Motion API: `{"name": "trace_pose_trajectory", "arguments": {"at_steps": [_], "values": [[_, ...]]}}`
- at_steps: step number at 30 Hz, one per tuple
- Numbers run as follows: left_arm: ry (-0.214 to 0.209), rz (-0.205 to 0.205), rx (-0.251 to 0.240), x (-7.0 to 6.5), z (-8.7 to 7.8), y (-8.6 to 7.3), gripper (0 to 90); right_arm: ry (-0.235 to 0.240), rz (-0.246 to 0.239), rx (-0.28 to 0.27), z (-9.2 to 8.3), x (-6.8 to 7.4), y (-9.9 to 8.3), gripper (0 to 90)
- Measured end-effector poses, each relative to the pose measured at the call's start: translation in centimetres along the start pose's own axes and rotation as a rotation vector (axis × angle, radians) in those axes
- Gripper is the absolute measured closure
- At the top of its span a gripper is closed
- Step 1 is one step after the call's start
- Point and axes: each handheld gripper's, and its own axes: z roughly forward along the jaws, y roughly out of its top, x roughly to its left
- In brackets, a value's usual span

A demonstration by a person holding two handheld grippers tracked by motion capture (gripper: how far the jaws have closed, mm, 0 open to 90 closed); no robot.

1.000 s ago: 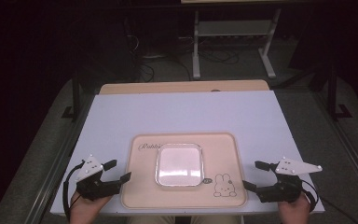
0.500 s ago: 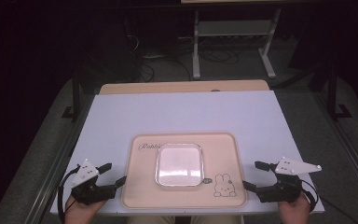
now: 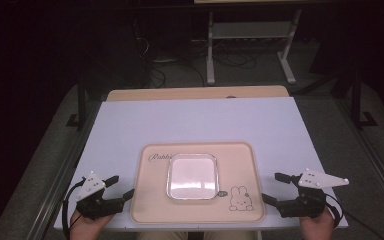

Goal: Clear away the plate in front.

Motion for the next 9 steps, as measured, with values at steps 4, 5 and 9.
{"name": "trace_pose_trajectory", "arguments": {"at_steps": [4,5,9], "values": [[-0.002,-0.001,-0.010,0.05,-0.09,-0.07,26.1,0.003,-0.001,0.003,0.07,0.04,0.03,13.2],[-0.002,-0.001,-0.011,0.04,-0.10,-0.07,26.2,0.003,-0.001,0.003,0.08,0.05,0.03,13.2],[-0.003,0.004,-0.011,0.05,-0.02,-0.10,26.2,0.004,-0.003,0.004,0.10,0.06,0.04,13.2]]}}
